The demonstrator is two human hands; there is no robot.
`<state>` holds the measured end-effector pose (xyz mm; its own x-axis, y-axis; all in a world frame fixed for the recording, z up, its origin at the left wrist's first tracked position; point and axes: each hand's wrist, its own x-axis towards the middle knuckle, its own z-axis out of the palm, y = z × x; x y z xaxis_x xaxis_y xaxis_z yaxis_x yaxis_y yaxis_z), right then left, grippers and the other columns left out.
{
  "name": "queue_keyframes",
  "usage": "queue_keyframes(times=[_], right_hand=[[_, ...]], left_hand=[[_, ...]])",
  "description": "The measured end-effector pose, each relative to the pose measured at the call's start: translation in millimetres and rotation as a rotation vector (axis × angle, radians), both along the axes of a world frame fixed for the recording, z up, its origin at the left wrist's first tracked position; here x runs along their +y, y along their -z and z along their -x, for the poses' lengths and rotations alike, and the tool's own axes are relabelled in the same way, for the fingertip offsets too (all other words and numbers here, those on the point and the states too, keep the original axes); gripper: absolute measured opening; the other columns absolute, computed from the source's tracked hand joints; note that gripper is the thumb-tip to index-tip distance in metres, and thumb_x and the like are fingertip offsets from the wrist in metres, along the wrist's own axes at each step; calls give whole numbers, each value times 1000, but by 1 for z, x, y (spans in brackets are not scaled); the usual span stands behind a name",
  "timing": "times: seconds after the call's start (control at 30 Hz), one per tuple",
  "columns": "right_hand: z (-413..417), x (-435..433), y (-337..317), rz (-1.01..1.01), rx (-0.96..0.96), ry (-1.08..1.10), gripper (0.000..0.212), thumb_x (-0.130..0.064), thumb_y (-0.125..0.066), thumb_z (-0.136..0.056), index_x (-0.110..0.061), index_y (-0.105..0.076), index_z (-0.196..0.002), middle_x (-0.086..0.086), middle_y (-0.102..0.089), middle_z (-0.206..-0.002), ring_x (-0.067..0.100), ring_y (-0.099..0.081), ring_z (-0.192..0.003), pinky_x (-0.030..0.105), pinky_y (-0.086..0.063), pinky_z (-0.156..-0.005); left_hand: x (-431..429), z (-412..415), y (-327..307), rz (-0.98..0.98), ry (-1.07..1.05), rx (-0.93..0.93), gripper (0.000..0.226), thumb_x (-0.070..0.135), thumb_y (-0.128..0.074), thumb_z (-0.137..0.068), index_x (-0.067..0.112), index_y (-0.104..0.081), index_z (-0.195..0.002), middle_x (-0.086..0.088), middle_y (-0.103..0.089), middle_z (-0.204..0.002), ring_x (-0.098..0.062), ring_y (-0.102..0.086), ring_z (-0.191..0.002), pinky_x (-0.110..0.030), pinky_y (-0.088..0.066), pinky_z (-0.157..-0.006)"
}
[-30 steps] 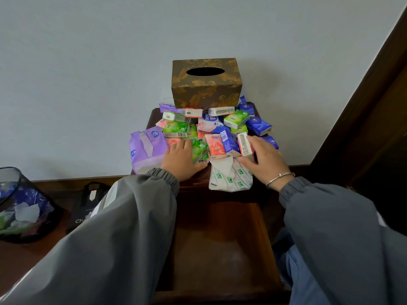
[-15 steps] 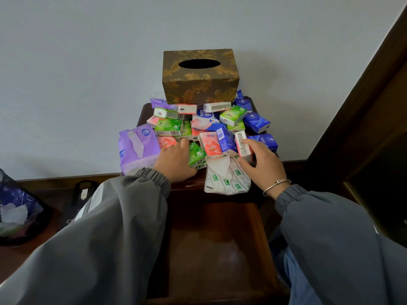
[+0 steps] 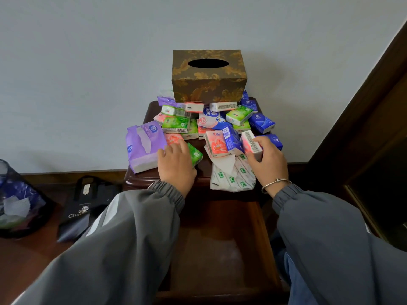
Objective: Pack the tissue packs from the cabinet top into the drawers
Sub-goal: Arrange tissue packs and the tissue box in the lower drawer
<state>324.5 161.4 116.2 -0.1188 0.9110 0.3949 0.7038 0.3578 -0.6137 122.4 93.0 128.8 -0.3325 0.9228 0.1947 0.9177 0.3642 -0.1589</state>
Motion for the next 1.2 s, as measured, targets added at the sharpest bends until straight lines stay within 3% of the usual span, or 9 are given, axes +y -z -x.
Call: queue_keyframes(times=[0.1, 0.2, 0.43, 0.57, 0.67, 0.8, 0.93, 1.03, 1.2], right_hand=[[-1, -1, 1, 11, 11, 16, 35, -24, -63, -86, -11, -55, -118, 10, -65, -114, 28, -62, -100, 27, -45, -69], [-1, -1, 2, 32, 9, 23, 37, -25, -63, -86, -12, -54, -119, 11, -64, -115, 28, -62, -101, 25, -43, -69], [0, -2, 1, 48, 45, -5, 38, -23, -63, -86, -10, -52, -120, 12, -63, -118, 27, -61, -105, 32, -51, -74], [-1, -1, 3, 44, 62, -3, 39, -22, -63, -86, -10, -52, -121, 11, -62, -119, 26, -61, -106, 27, -47, -73], [-2, 1, 6, 36, 90, 0, 39, -22, -63, -86, -10, -52, -121, 11, -62, -118, 25, -61, -104, 26, -47, -73], [-2, 3, 6, 39, 171, 22, 34, -23, -61, -87, -10, -54, -118, 10, -64, -114, 24, -62, -100, 29, -50, -71], [-1, -2, 2, 22, 376, 112, 31, -16, -61, -85, -11, -55, -115, 8, -65, -107, 20, -62, -90, 22, -48, -64], [0, -8, -9, 118, 655, 165, 35, -11, -60, -84, -13, -55, -119, 6, -64, -110, 11, -61, -87, 7, -47, -63], [5, -34, -43, 457, 1154, -117, 16, -9, -62, -85, -18, -63, -98, 3, -70, -98, 13, -68, -86, 22, -54, -66]], left_hand=[[4, -11, -7, -67, 67, 11, 86, 54, -60, -82, 8, -24, -145, -11, -43, -137, -29, -42, -124, -43, -32, -101], [17, -25, -17, -223, 177, -133, 51, 46, -48, -91, 12, -46, -128, -8, -52, -127, -28, -46, -118, -43, -33, -98], [68, -29, -21, 25, -117, -521, 63, 57, -51, -88, 9, -44, -129, -12, -58, -128, -33, -49, -125, -51, -20, -112], [82, -32, -21, -34, -196, -679, 55, 50, -66, -80, 13, -47, -116, -8, -64, -116, -31, -55, -117, -54, -12, -114], [86, -32, -25, -165, -235, -817, 41, 41, -68, -81, 14, -46, -103, -9, -62, -115, -32, -55, -115, -52, -24, -112], [81, -27, -38, -450, -112, -1032, 35, 35, -51, -94, 5, -55, -110, -14, -60, -114, -28, -61, -103, -47, -52, -90], [56, -23, -52, -711, -116, -1342, 18, 28, -43, -96, 14, -47, -107, -3, -58, -102, -15, -61, -86, -28, -50, -62], [28, -20, -58, -610, -147, -1616, 16, 21, -43, -97, 16, -47, -112, -3, -63, -103, -13, -68, -86, -33, -59, -71], [-15, -30, -50, -419, -92, -1800, 13, 10, -49, -96, 13, -50, -108, -6, -68, -98, -7, -68, -66, -25, -58, -58]])
